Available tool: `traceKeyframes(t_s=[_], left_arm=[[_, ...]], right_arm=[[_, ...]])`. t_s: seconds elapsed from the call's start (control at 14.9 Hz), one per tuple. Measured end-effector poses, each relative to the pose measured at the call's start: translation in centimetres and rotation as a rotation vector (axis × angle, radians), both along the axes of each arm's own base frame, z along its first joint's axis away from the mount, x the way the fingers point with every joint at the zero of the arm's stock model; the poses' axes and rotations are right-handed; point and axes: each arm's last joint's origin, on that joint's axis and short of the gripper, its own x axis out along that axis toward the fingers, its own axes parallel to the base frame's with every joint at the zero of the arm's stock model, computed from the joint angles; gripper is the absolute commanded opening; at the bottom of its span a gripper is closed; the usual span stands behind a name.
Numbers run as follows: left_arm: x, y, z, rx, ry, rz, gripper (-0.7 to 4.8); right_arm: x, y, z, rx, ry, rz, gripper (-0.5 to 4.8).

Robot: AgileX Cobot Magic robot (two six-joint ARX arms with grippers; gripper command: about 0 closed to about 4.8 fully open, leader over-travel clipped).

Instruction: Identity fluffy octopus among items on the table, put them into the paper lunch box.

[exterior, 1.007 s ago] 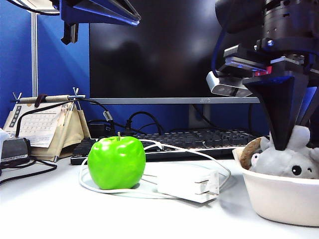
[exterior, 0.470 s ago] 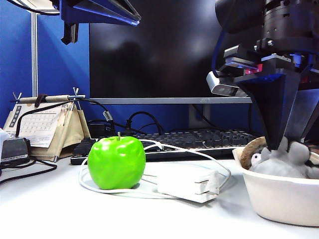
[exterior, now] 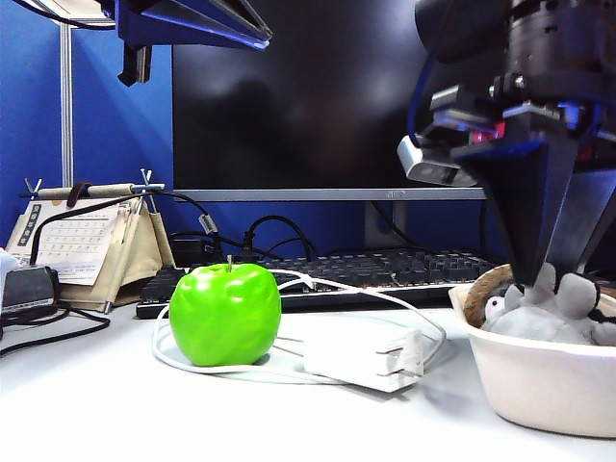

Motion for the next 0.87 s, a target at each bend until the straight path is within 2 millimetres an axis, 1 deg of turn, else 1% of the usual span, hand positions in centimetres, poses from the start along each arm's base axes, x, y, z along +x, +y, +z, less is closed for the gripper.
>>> traceKeyframes(t_s=[0.2, 0.27, 0.34, 0.4, 0.47, 0.6, 0.67, 0.74, 0.81, 0.87], left_arm=[[0.1, -0.1, 0.1, -0.009, -0.018, -0.001, 0.29], [0.2, -0.1, 0.2, -0.015, -0.029, -0.001, 0.29], [0.4, -0.2, 0.5, -0.036, -0.066, -0.001, 0.29], [0.5, -0.3, 0.6, -0.048, -0.088, -0.001, 0.29], [0.8, -0.5, 1.0, -0.077, -0.139, -0.001, 0.29], [1.1, -0.6, 1.6, -0.115, -0.207, -0.001, 0.29], [1.3, -0.7, 2.2, -0.150, -0.265, -0.002, 0.28], [1.0, -0.6, 2.8, -0.167, -0.292, 0.000, 0.25], [0.4, -0.2, 3.5, -0.182, -0.319, 0.000, 0.25], [-0.2, 0.1, 4.3, -0.197, -0.344, 0.000, 0.25]], right_arm=[[0.3, 0.1, 2.5, -0.029, -0.034, -0.002, 1.71], [0.5, 0.1, 3.4, -0.039, -0.054, -0.002, 1.63], [0.7, 0.2, 5.2, -0.044, -0.094, -0.002, 1.34], [0.8, 0.2, 6.2, -0.043, -0.120, -0.003, -0.05], [0.9, 0.2, 8.1, -0.023, -0.171, 0.007, -0.02], [0.5, -0.1, 10.4, 0.021, -0.244, 0.029, -0.02], [-0.3, -0.7, 13.1, 0.065, -0.343, 0.027, -0.02], [-1.6, -1.6, 15.5, 0.101, -0.438, 0.016, -0.02], [-2.9, -2.5, 17.0, 0.137, -0.501, 0.009, -0.02], [-4.1, -3.4, 18.1, 0.166, -0.547, 0.004, -0.02]])
